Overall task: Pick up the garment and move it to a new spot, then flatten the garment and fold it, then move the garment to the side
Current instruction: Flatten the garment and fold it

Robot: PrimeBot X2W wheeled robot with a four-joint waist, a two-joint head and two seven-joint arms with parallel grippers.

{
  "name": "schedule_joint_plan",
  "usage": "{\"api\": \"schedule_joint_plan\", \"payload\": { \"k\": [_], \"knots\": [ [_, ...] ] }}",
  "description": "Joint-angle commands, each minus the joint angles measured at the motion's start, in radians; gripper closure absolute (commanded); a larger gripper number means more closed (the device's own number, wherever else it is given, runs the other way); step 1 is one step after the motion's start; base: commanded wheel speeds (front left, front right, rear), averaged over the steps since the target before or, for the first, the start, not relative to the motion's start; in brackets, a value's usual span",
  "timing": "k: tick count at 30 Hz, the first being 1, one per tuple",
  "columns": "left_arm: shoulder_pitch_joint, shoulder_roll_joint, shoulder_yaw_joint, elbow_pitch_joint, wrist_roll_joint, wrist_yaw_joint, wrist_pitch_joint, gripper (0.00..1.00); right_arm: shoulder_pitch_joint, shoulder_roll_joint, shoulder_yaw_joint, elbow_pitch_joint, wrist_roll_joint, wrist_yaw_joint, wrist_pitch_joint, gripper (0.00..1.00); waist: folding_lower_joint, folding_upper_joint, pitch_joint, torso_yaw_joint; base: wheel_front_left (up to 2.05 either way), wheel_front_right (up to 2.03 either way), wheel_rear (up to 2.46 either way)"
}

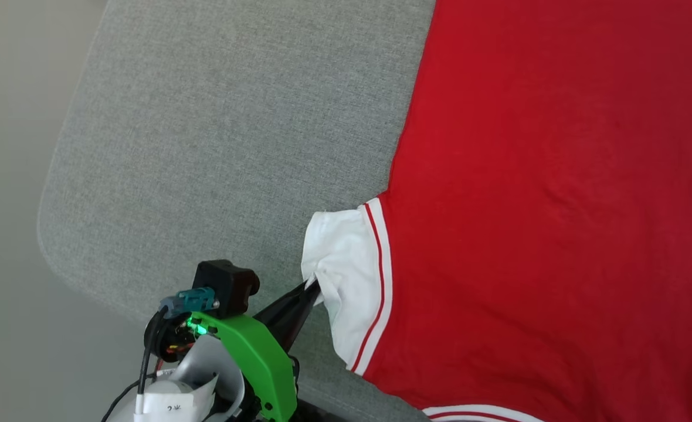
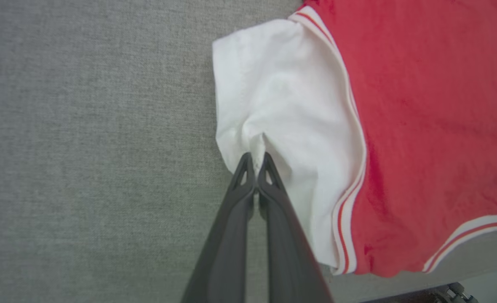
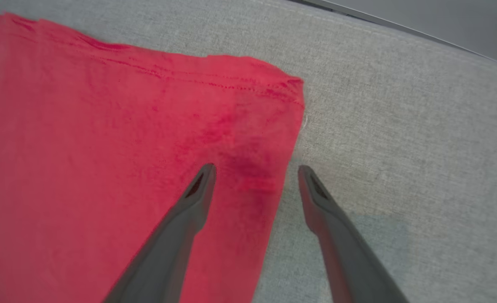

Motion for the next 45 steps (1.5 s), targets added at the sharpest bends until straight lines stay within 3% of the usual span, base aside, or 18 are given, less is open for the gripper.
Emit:
{"api": "schedule_joint_plan", "payload": {
  "k": [1, 10, 11, 12, 13, 14, 24, 31, 34, 45],
  "knots": [
    [-0.023, -0.012, -0.001, 0.006, 0.015, -0.006, -0.010, 1.00, -0.019, 0.002, 0.000, 0.012, -0.018, -0.001, 0.003, 0.00, -0.0002, 0.0000, 0.048, 0.047, 0.00, 0.00, 0.00],
    [-0.044, -0.033, -0.010, 0.033, 0.015, -0.018, -0.023, 1.00, 0.001, 0.001, 0.001, 0.068, -0.058, -0.001, 0.005, 0.00, -0.0002, 0.0000, 0.060, 0.063, 0.00, 0.00, 0.00],
    [-0.044, -0.033, -0.010, 0.034, 0.015, -0.018, -0.023, 1.00, 0.008, 0.002, 0.002, 0.069, -0.056, -0.001, 0.008, 0.08, -0.0002, 0.0000, 0.059, 0.063, 0.00, 0.00, 0.00],
    [-0.045, -0.034, -0.010, 0.036, 0.015, -0.018, -0.025, 1.00, 0.017, 0.000, 0.004, 0.071, -0.055, -0.001, 0.013, 0.55, -0.0002, 0.0000, 0.058, 0.063, 0.00, 0.00, 0.00],
    [-0.045, -0.034, -0.011, 0.037, 0.015, -0.018, -0.025, 1.00, 0.024, -0.001, 0.003, 0.073, -0.056, -0.001, 0.015, 0.62, -0.0002, 0.0000, 0.057, 0.063, 0.00, 0.00, 0.00],
    [-0.045, -0.034, -0.011, 0.039, 0.014, -0.018, -0.026, 1.00, 0.029, 0.000, 0.001, 0.072, -0.057, -0.001, 0.015, 1.00, -0.0002, 0.0000, 0.056, 0.062, 0.00, 0.00, 0.00],
    [-0.049, -0.026, -0.009, 0.052, 0.021, -0.012, -0.029, 1.00, 0.079, -0.003, 0.015, 0.050, -0.048, -0.001, 0.004, 1.00, -0.0002, 0.0000, 0.011, 0.040, 0.00, 0.00, 0.00],
    [-0.034, -0.003, 0.007, 0.063, 0.024, 0.008, -0.032, 1.00, 0.185, -0.007, 0.059, 0.022, -0.014, -0.001, -0.049, 1.00, -0.0002, 0.0000, -0.083, -0.026, 0.00, 0.00, 0.00],
    [-0.001, 0.021, 0.020, 0.077, 0.012, 0.027, -0.024, 1.00, 0.297, 0.000, 0.079, 0.000, 0.022, -0.001, -0.103, 1.00, -0.0002, 0.0000, -0.178, -0.086, 0.00, 0.00, 0.00],
    [0.084, 0.040, 0.026, 0.103, -0.018, 0.060, -0.028, 1.00, 0.593, 0.026, 0.025, -0.107, 0.084, -0.001, -0.163, 1.00, -0.0002, 0.0000, -0.354, -0.196, 0.00, 0.00, 0.00]
  ]
}}
